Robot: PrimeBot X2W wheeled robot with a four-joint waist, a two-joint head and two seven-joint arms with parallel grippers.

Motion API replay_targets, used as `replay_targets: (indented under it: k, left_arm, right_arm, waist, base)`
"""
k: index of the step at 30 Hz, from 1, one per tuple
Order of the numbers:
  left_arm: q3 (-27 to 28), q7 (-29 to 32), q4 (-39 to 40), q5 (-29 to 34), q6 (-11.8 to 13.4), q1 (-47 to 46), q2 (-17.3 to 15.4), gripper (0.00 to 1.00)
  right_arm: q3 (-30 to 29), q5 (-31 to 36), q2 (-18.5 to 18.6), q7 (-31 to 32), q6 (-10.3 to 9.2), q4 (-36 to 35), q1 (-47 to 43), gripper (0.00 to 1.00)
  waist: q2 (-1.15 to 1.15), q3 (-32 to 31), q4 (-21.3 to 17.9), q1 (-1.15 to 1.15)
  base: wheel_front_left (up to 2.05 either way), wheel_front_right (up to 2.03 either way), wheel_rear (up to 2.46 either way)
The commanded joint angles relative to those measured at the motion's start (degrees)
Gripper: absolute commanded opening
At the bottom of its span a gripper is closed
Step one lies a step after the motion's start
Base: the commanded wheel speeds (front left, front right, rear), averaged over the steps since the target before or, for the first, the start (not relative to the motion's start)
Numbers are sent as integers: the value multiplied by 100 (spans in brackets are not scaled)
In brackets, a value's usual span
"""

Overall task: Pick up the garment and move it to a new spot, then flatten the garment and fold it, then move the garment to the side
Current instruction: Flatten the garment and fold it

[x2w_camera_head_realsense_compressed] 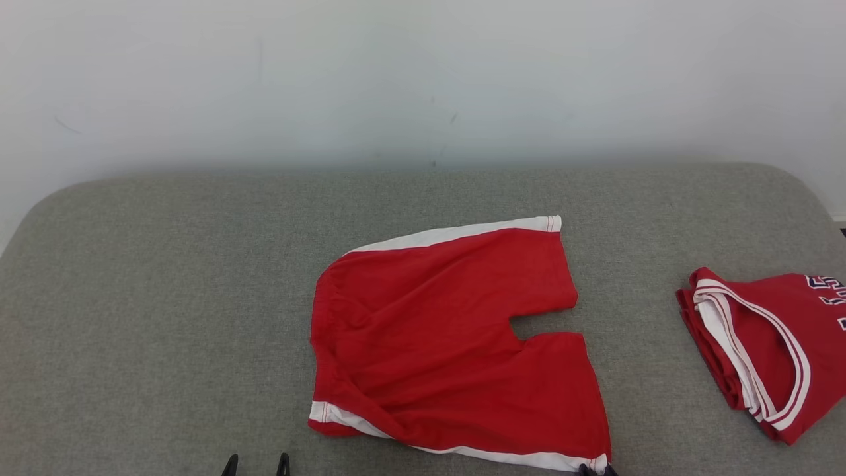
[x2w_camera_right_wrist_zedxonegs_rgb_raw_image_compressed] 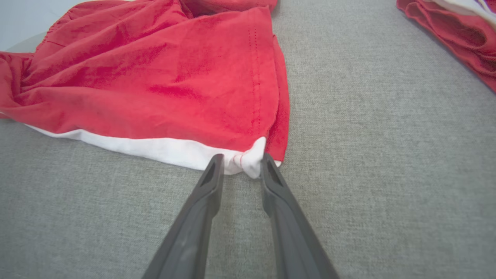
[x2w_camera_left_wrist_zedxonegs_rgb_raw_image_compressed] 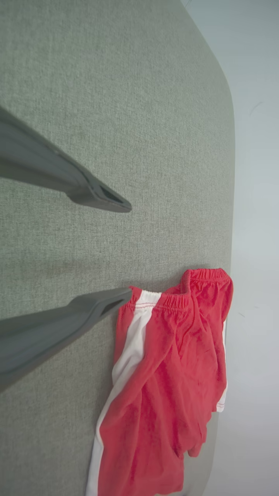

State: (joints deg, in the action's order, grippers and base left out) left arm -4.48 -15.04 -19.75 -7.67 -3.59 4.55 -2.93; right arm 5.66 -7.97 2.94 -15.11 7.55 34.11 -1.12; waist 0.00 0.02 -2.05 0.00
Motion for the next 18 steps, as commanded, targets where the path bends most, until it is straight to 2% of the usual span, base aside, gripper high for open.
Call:
replay_targets:
  k: [1, 3, 5, 6, 7, 9, 13, 18]
  left_arm:
    - [12, -19, -7, -37, -11, -54, 7, 100]
    - [14, -19, -8, -25, -10, -49, 7, 100]
    - [14, -18, -11, -22, -9, -41, 7, 100]
    - [20, -18, -11, -22, -10, -37, 6, 100]
    - [24, -19, -8, -21, -10, -35, 7, 100]
    - [30, -19, 6, -17, -13, -36, 7, 100]
    - [-1, -18, 80, -97, -42, -63, 7, 100]
    - [-223, -18, 91, -225, -207, -104, 7, 100]
  right_arm:
    - [-5, -2, -6, 1, -16, 20, 25, 44]
    - [-58, 13, -3, 0, -16, 52, 37, 36]
    - [-72, 23, -7, 1, -16, 83, 52, 35]
    - [-77, 28, -7, 1, -16, 98, 62, 29]
    - [-88, 34, -6, 0, -16, 100, 75, 22]
    - [-106, 28, -4, 1, -16, 93, 99, 0]
    - [-140, 0, -6, 1, -16, 27, 92, 0]
    - [-215, 86, -6, 1, -16, -81, 55, 0]
  waist:
    - [0, -4, 6, 0]
    - [0, -7, 11, 0]
    - [0, -12, 11, 0]
    - [0, -11, 8, 0]
    - [0, -8, 4, 0]
    - [0, -1, -8, 0]
    - [0, 17, -37, 0]
    - [0, 66, -135, 0]
  base:
    - [0, 0, 0]
    - [0, 0, 0]
    - [0, 0, 0]
    - [0, 0, 0]
    - [0, 0, 0]
    - [0, 0, 0]
    - [0, 0, 0]
    - [0, 0, 0]
